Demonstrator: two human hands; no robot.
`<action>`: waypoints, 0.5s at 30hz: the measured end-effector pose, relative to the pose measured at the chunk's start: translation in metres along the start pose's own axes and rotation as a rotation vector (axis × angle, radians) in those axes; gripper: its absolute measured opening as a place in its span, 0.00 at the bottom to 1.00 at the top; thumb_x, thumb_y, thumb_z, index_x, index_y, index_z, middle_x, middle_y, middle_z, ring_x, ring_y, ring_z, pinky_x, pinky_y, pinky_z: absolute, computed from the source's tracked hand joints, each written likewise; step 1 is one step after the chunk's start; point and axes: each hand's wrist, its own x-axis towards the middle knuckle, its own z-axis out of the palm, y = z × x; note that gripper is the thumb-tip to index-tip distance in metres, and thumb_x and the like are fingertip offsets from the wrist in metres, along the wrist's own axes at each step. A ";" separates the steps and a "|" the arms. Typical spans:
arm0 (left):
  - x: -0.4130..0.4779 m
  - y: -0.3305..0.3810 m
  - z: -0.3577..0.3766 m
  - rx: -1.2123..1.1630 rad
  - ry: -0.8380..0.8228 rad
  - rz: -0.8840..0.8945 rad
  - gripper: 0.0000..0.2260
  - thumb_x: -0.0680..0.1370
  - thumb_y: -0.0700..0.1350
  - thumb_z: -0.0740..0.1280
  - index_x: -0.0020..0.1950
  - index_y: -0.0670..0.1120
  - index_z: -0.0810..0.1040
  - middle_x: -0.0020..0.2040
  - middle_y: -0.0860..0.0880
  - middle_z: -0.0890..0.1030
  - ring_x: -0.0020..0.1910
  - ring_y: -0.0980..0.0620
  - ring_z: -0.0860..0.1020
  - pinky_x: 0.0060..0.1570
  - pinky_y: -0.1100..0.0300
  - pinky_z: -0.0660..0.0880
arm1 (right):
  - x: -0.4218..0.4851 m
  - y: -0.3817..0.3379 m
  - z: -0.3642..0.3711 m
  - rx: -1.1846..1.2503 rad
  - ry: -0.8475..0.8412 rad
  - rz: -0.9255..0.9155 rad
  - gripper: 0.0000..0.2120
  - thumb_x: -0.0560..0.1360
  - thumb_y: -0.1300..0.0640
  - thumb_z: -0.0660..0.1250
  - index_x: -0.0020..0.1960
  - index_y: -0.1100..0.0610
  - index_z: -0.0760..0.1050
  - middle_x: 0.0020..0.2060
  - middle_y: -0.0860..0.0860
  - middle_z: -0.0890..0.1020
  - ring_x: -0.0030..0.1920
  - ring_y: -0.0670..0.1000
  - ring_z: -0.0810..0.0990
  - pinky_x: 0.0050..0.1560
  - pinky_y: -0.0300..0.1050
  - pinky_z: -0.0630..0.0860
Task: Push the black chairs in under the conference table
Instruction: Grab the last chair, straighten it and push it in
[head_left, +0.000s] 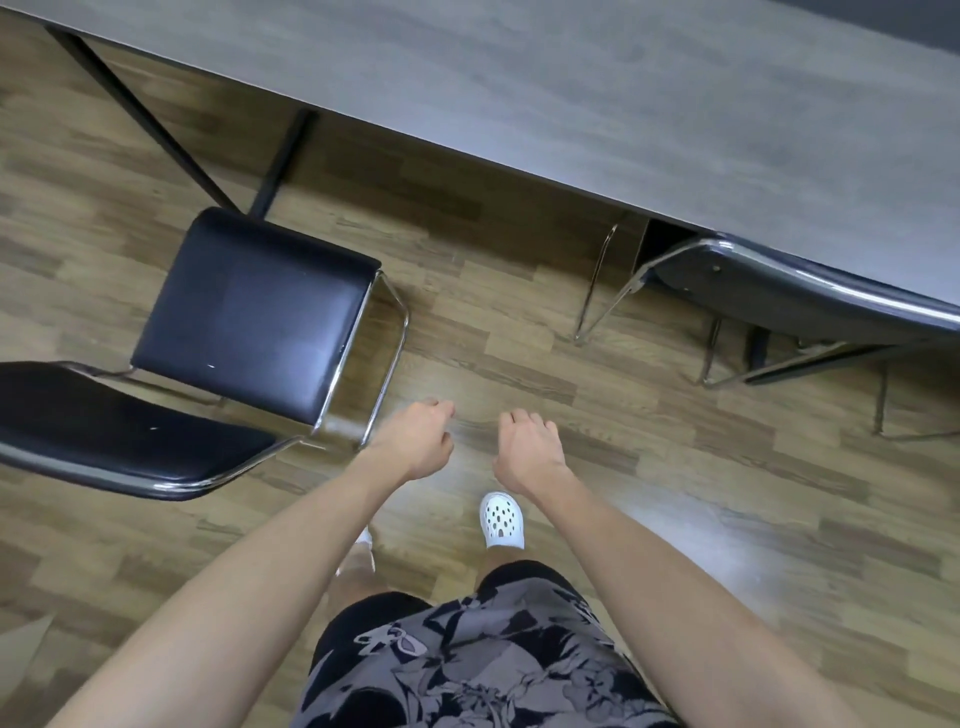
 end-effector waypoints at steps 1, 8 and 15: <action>-0.001 -0.009 -0.001 -0.001 -0.016 0.010 0.17 0.79 0.44 0.58 0.68 0.44 0.70 0.65 0.44 0.74 0.60 0.42 0.75 0.54 0.52 0.75 | 0.002 -0.008 0.000 0.008 -0.010 0.020 0.16 0.75 0.57 0.62 0.62 0.57 0.68 0.62 0.55 0.73 0.63 0.57 0.70 0.60 0.49 0.65; -0.014 -0.085 -0.016 0.070 -0.079 0.082 0.19 0.79 0.45 0.58 0.70 0.47 0.69 0.65 0.45 0.75 0.61 0.42 0.75 0.55 0.50 0.75 | 0.008 -0.094 -0.003 0.032 -0.003 0.066 0.17 0.74 0.57 0.62 0.62 0.58 0.69 0.61 0.55 0.74 0.62 0.57 0.71 0.60 0.50 0.65; -0.041 -0.147 -0.032 0.125 -0.039 0.182 0.16 0.78 0.44 0.58 0.65 0.44 0.71 0.61 0.44 0.76 0.58 0.43 0.76 0.50 0.53 0.74 | 0.006 -0.178 -0.008 0.066 0.020 0.126 0.17 0.75 0.56 0.61 0.62 0.58 0.68 0.61 0.56 0.73 0.62 0.58 0.71 0.60 0.51 0.65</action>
